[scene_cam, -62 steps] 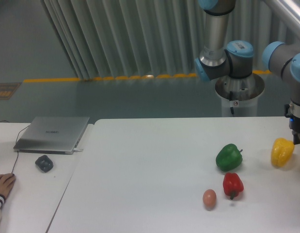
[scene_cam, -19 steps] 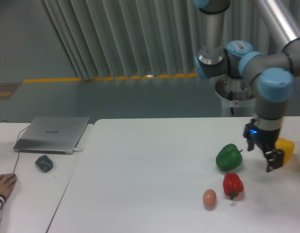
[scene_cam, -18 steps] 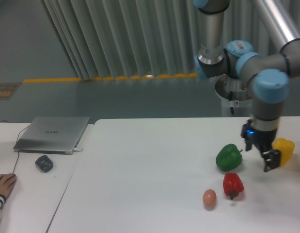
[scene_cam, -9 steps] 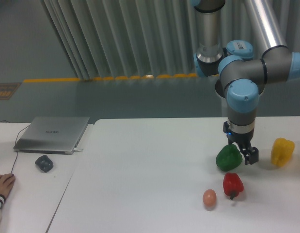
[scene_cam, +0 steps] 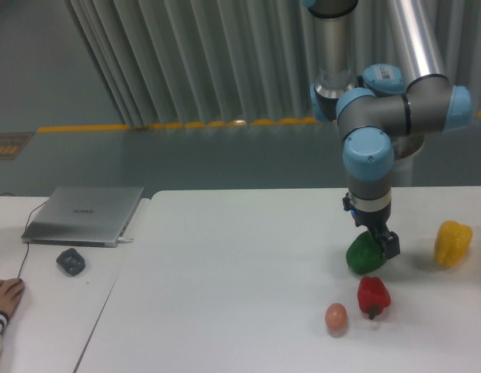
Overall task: Place the green peppers in a basket
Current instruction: 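Close the gripper on the green pepper's stem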
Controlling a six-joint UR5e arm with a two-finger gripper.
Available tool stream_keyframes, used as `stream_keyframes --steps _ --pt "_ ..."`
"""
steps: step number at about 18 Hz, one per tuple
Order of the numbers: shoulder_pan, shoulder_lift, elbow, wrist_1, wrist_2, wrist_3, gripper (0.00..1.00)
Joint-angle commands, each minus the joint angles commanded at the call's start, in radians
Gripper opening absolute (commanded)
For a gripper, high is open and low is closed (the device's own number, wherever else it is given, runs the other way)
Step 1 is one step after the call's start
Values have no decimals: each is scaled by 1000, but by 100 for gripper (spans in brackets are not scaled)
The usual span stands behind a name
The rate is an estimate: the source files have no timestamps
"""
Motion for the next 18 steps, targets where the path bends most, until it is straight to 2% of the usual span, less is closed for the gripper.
stream_keyframes --steps 4,8,18 --pt "-2 -8 -8 2 12 0 100" --pt "-37 -26 -6 3 90 -2 100" --pt "-48 -46 -2 5 98 -5 100"
